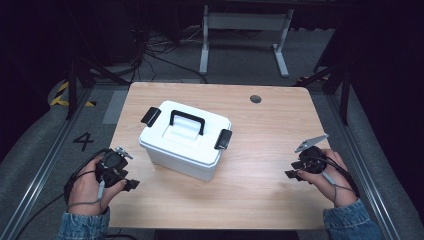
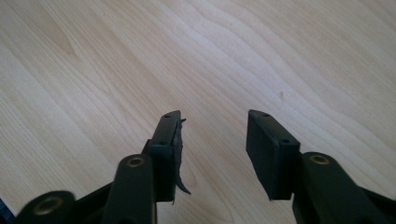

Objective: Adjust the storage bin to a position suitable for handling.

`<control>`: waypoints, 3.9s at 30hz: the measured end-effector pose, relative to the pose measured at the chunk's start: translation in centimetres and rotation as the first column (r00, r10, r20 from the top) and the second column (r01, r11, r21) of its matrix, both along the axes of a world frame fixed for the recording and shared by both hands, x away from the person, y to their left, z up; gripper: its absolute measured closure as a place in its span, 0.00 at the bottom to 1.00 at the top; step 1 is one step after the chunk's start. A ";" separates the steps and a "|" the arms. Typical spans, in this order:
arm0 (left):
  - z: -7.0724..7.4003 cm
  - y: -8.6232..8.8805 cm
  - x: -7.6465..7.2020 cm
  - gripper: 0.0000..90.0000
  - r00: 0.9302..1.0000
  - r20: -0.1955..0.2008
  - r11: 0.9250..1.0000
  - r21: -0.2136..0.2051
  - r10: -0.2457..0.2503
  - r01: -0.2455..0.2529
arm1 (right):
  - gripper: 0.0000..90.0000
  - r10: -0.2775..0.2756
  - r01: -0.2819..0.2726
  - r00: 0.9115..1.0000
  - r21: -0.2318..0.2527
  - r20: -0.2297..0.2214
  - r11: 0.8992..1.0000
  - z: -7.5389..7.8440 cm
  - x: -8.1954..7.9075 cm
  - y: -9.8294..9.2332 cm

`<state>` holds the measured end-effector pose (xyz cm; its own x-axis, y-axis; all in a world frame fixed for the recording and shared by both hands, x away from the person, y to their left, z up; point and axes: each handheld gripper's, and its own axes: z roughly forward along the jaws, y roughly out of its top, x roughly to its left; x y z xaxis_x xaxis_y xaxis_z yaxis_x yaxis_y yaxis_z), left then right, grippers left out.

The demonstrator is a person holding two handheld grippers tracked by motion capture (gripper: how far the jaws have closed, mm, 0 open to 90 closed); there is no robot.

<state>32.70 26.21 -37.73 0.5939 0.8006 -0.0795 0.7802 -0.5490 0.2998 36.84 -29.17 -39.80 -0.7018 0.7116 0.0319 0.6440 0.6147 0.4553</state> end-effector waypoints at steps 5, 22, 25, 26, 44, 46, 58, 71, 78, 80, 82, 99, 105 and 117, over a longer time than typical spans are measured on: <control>0.2 0.1 0.0 0.47 1.000 0.020 1.000 0.000 0.004 -0.004 | 0.65 -0.002 0.002 1.000 0.029 0.005 1.000 0.2 0.1 -0.1; 0.3 0.4 0.0 0.39 0.997 0.024 0.997 -0.023 0.068 -0.067 | 0.63 0.055 -0.058 0.998 0.087 0.038 0.995 1.4 0.7 1.4; 0.3 0.6 0.1 0.36 0.997 0.021 0.997 -0.025 0.076 -0.075 | 0.63 0.084 -0.089 0.995 0.101 0.053 0.991 2.4 0.9 2.2; 0.2 0.6 0.1 0.35 0.996 0.013 0.996 -0.034 0.084 -0.084 | 0.64 0.092 -0.098 0.994 0.104 0.057 0.990 2.7 1.0 2.5; 0.1 1.1 0.1 0.28 0.996 -0.007 0.995 -0.049 0.087 -0.087 | 0.59 0.186 -0.201 0.975 0.130 0.118 0.971 7.1 2.6 7.5; 0.0 1.1 0.1 0.28 0.997 -0.012 0.996 -0.048 0.081 -0.081 | 0.56 0.207 -0.225 0.969 0.140 0.133 0.964 7.6 3.0 8.4; -0.2 1.1 0.2 0.27 0.997 -0.015 0.996 -0.047 0.079 -0.080 | 0.56 0.241 -0.263 0.960 0.166 0.140 0.950 9.7 4.2 12.0; -0.1 1.4 0.2 0.26 0.996 0.003 0.995 -0.051 0.090 -0.090 | 0.55 0.277 -0.304 0.947 0.173 0.162 0.937 10.9 6.3 16.2; -0.1 1.6 0.4 0.26 0.995 0.007 0.994 -0.051 0.098 -0.097 | 0.55 0.293 -0.319 0.943 0.182 0.155 0.930 11.3 7.5 18.4; -0.1 1.6 0.6 0.26 0.995 0.009 0.994 -0.048 0.100 -0.099 | 0.55 0.299 -0.326 0.941 0.181 0.158 0.928 11.3 8.0 19.2; -0.2 1.5 0.7 0.26 0.995 0.005 0.994 -0.051 0.097 -0.097 | 0.55 0.303 -0.328 0.941 0.182 0.153 0.927 11.2 8.5 19.9; -0.5 0.9 1.9 0.26 0.997 -0.009 0.995 -0.054 0.081 -0.082 | 0.62 0.324 -0.331 0.943 0.216 0.072 0.918 9.3 11.8 25.9; -0.4 0.7 2.3 0.26 0.998 -0.002 0.996 -0.049 0.069 -0.069 | 0.69 0.337 -0.342 0.939 0.214 0.060 0.915 8.6 12.2 27.3; -0.6 0.4 2.4 0.26 0.998 -0.010 0.997 -0.048 0.059 -0.060 | 0.93 0.401 -0.406 0.914 0.192 0.063 0.894 8.9 11.9 28.2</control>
<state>35.14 26.66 -38.30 0.5446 0.8295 -0.1239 0.8137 -0.4866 0.3181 48.75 -1.02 -30.85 -0.9294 0.3478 0.1237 0.3485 0.7162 0.6047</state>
